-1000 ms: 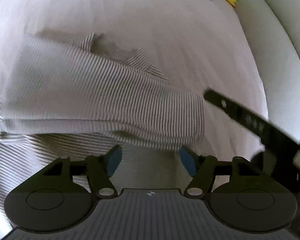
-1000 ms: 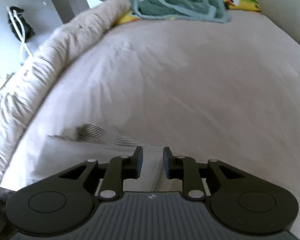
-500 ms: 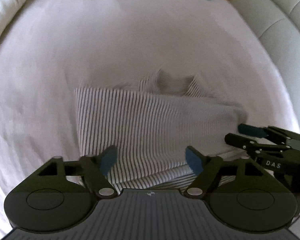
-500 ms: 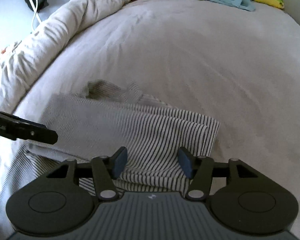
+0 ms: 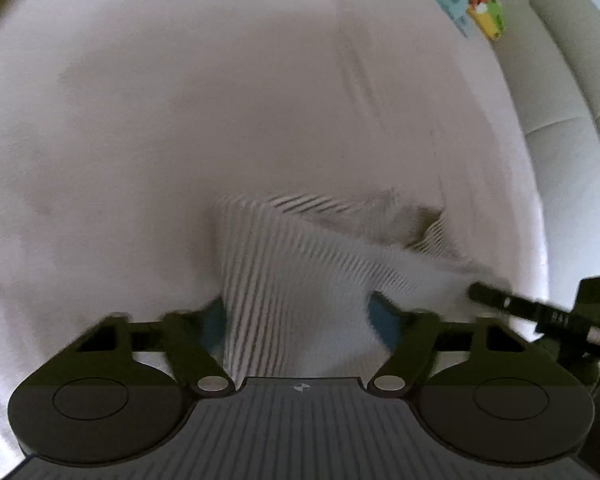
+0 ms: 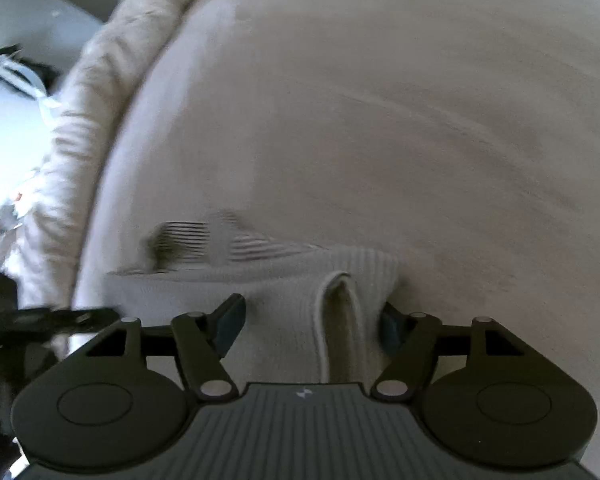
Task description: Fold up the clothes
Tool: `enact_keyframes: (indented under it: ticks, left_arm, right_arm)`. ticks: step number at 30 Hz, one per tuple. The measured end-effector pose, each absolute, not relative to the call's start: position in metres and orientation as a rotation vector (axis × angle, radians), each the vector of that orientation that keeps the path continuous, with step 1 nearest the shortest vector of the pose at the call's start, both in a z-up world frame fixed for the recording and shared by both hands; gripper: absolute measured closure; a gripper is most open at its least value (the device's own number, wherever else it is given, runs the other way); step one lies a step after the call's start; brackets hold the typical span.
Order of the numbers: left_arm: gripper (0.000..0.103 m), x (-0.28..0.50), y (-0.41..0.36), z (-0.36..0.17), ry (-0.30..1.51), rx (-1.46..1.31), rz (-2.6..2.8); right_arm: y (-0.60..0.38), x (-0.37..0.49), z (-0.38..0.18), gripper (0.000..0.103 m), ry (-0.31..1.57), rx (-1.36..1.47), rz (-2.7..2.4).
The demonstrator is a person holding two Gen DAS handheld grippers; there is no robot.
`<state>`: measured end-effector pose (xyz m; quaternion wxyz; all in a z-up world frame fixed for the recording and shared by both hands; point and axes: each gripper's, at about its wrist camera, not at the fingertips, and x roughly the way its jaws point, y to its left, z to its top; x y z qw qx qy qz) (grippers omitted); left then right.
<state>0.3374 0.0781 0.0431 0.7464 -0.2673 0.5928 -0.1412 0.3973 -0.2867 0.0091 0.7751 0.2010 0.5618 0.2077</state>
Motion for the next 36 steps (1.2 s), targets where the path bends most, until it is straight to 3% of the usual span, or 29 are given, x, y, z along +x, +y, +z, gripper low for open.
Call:
enact_keyframes:
  ticks: [6, 10, 13, 15, 17, 19, 22, 28, 33, 36]
  left_arm:
    - [0.036, 0.34, 0.075, 0.035, 1.302, -0.585, -0.318]
    - [0.025, 0.346, 0.069, 0.03, 1.286, -0.631, -0.311]
    - [0.027, 0.341, 0.07, 0.038, 1.272, -0.577, -0.318]
    - [0.039, 0.337, 0.07, 0.045, 1.262, -0.519, -0.328]
    - [0.061, 0.333, 0.073, 0.054, 1.248, -0.47, -0.341]
    - [0.072, 0.325, 0.077, 0.067, 1.226, -0.442, -0.372]
    - [0.077, 0.306, 0.079, 0.09, 1.191, -0.39, -0.434]
    - [0.077, 0.237, 0.081, 0.138, 1.127, -0.217, -0.536]
    - [0.075, 0.164, 0.087, 0.137, 1.17, -0.172, -0.486]
    - [0.06, 0.122, 0.094, 0.129, 1.218, -0.17, -0.438]
  right_arm:
    - [-0.279, 0.408, 0.004, 0.04, 1.224, 0.36, 0.492]
    - [-0.274, 0.41, 0.0, 0.04, 1.219, 0.377, 0.458]
    - [-0.268, 0.408, 0.003, 0.046, 1.208, 0.369, 0.432]
    - [-0.27, 0.404, 0.008, 0.06, 1.198, 0.378, 0.404]
    - [-0.27, 0.398, 0.015, 0.066, 1.176, 0.394, 0.384]
    - [-0.268, 0.387, 0.028, 0.069, 1.138, 0.391, 0.386]
    - [-0.262, 0.36, 0.055, 0.07, 1.066, 0.356, 0.41]
    - [-0.257, 0.293, 0.1, 0.071, 1.025, 0.19, 0.489]
    - [-0.266, 0.219, 0.111, 0.07, 1.02, 0.0, 0.587]
    - [-0.269, 0.177, 0.097, 0.063, 1.072, -0.1, 0.61]
